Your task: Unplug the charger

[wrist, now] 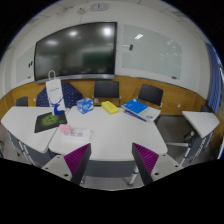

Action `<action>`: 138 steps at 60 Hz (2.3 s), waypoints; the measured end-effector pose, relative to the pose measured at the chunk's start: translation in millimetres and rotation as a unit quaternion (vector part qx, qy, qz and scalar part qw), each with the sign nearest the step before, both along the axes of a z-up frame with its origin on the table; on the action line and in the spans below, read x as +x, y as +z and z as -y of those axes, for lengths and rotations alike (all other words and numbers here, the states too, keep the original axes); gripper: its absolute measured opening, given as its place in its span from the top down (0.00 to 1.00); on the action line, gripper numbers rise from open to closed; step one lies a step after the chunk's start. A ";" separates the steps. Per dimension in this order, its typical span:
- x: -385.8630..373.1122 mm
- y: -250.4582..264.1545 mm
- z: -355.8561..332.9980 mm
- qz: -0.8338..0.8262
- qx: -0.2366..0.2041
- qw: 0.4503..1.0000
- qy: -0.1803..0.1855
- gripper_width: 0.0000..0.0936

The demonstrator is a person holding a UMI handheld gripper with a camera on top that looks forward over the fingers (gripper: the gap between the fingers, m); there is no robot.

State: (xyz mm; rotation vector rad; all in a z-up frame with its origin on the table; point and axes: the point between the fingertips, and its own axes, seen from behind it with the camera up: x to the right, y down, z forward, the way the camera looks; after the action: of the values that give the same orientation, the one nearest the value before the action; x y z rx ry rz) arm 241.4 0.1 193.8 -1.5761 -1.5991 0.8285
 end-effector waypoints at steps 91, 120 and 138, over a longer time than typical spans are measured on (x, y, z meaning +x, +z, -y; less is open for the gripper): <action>-263.7 -66.7 266.4 -0.149 -0.015 0.986 0.067 0.51; -232.5 -127.7 6.1 0.088 -0.004 0.994 -0.062 0.47; -238.8 -217.3 -9.5 0.179 -0.007 0.983 -0.043 0.31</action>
State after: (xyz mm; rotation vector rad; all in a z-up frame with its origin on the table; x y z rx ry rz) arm 2.6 9.6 -23.5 -1.8700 -1.7578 0.5320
